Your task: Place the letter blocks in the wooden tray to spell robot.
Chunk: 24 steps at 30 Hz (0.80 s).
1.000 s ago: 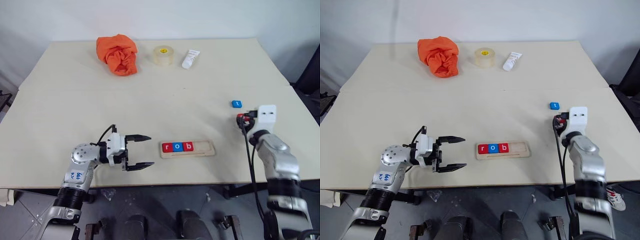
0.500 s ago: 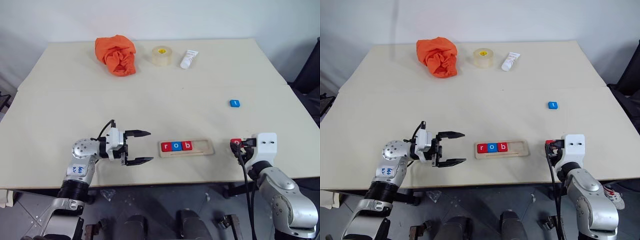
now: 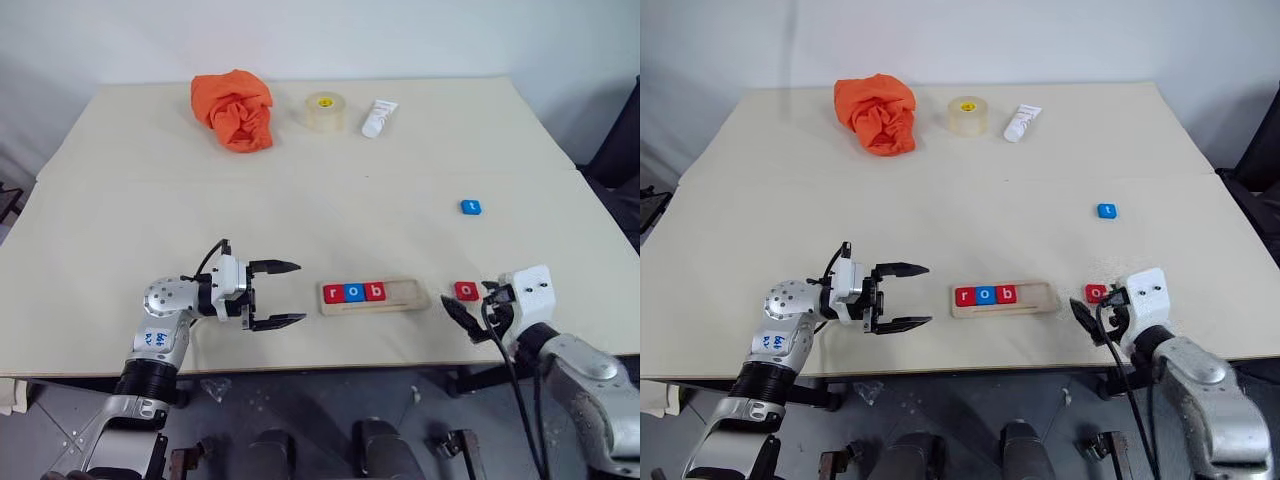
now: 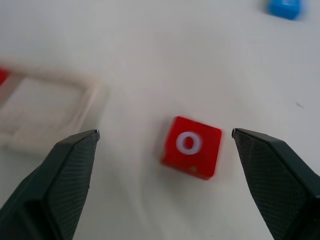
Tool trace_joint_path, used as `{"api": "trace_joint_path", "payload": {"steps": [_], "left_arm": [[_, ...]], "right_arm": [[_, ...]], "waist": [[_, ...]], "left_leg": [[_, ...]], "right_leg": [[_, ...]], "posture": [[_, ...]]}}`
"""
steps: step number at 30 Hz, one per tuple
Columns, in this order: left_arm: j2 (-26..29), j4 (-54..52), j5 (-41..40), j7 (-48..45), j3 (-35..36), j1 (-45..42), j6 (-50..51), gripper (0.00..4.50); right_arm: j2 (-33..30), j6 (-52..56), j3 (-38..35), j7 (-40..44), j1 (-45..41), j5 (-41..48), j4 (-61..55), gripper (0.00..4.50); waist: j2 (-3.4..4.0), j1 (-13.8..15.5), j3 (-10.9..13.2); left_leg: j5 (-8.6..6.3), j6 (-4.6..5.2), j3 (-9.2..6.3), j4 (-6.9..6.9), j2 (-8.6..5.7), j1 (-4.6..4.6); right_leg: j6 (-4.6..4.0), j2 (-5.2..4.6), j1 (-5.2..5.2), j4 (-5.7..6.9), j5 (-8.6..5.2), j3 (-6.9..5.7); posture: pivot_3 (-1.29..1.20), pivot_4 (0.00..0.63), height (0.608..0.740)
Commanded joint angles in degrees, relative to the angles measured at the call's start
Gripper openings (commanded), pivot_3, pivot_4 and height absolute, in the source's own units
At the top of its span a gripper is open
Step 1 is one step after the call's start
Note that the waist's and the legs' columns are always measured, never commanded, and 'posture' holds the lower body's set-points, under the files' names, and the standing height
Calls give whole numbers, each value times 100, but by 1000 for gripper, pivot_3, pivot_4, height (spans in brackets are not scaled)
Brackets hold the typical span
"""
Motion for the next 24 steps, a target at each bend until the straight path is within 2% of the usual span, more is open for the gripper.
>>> {"api": "trace_joint_path", "payload": {"steps": [1,5,10,13,18,24], "left_arm": [[29,-158,-38,52,56,15,-64,4500],[15,-222,-45,115,62,64,-66,4500],[17,-472,-56,243,72,308,-50,4500],[31,-678,-62,361,85,469,-3,4500],[81,-1033,-66,564,112,744,62,4500],[130,-1214,-68,722,155,906,106,4500]], "right_arm": [[-753,-676,226,1204,-113,-82,500,4466],[-1560,-1525,846,2282,-982,-514,1751,4466],[-1789,-2454,1716,3316,-2450,-1099,3295,4466],[-1755,-2740,2033,3709,-3005,-1351,3915,4466],[-1816,-3137,2475,4417,-3494,-1693,4560,4466],[-1770,-3419,2701,4703,-3761,-2023,4875,4466]], "waist": [[-1,1,1],[-3,-22,2],[-2,-25,2],[-3,-5,2],[-2,34,2],[-1,44,2]], "left_leg": [[-1,1,-1,2,1,0],[0,4,6,9,2,1],[0,2,10,14,8,3],[0,1,8,13,9,2],[-4,-1,2,13,7,-5],[-4,-3,3,15,8,-5]], "right_leg": [[1,-1,3,-3,1,-1],[4,-1,8,-8,2,0],[4,-3,7,-6,2,2],[4,-6,2,-6,3,2],[4,-14,-1,-13,3,0],[4,-13,0,-15,3,-9]], "posture": [[0,150,740],[0,150,740],[0,150,740],[0,150,740],[0,150,740],[0,150,740]]}}
